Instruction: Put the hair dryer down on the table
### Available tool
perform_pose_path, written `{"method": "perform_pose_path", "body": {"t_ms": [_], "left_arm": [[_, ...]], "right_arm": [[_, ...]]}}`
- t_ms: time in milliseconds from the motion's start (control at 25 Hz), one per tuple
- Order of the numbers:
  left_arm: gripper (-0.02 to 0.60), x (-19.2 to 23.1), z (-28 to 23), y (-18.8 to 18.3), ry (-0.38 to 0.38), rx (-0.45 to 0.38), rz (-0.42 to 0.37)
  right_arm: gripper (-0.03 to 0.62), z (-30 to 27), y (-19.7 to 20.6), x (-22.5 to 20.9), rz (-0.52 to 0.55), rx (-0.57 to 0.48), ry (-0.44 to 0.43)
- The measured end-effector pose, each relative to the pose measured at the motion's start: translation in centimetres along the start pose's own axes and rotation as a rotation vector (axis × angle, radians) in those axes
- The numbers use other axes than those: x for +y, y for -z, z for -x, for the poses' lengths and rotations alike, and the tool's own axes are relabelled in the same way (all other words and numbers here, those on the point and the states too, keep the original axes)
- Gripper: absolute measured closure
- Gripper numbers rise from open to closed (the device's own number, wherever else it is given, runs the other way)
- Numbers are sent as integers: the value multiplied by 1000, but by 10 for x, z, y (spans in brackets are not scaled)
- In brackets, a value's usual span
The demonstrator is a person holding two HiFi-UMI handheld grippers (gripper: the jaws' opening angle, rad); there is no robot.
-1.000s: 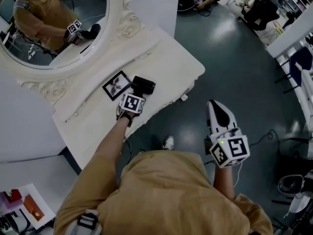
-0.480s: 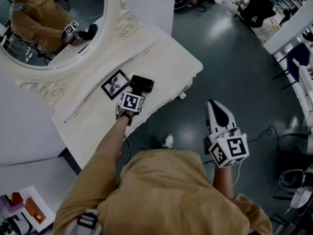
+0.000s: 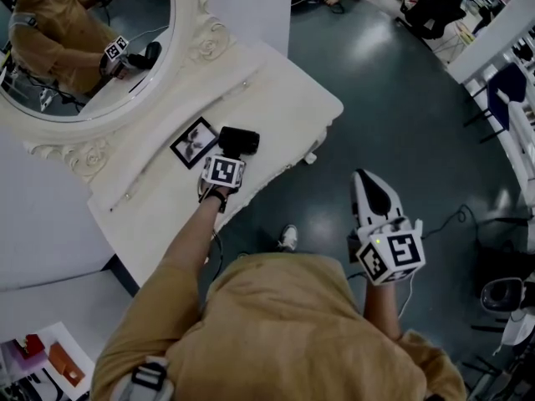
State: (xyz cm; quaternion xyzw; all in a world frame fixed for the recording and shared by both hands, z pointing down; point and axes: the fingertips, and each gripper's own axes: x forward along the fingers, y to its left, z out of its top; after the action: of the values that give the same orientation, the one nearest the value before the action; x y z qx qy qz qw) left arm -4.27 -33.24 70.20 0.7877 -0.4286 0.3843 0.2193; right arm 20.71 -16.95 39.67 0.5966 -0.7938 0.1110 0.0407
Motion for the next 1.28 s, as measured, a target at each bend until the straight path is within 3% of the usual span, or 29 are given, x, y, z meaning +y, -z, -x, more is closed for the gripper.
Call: {"method": "perform_pose_path", "body": {"t_ms": [600, 960, 1120, 1280], "left_arm": [[272, -6, 20, 2, -18, -21, -37], [268, -2, 77, -11, -51, -140, 5], [268, 5, 99, 5, -60, -144, 46], [268, 10, 130, 6, -63, -214, 62]], "right_arm": [[591, 18, 3, 0, -14, -6, 11], [591, 5, 0, 29, -15, -5, -89], [591, -7, 2, 52, -4, -1, -150], [591, -17, 0, 71, 13, 0, -199]]}}
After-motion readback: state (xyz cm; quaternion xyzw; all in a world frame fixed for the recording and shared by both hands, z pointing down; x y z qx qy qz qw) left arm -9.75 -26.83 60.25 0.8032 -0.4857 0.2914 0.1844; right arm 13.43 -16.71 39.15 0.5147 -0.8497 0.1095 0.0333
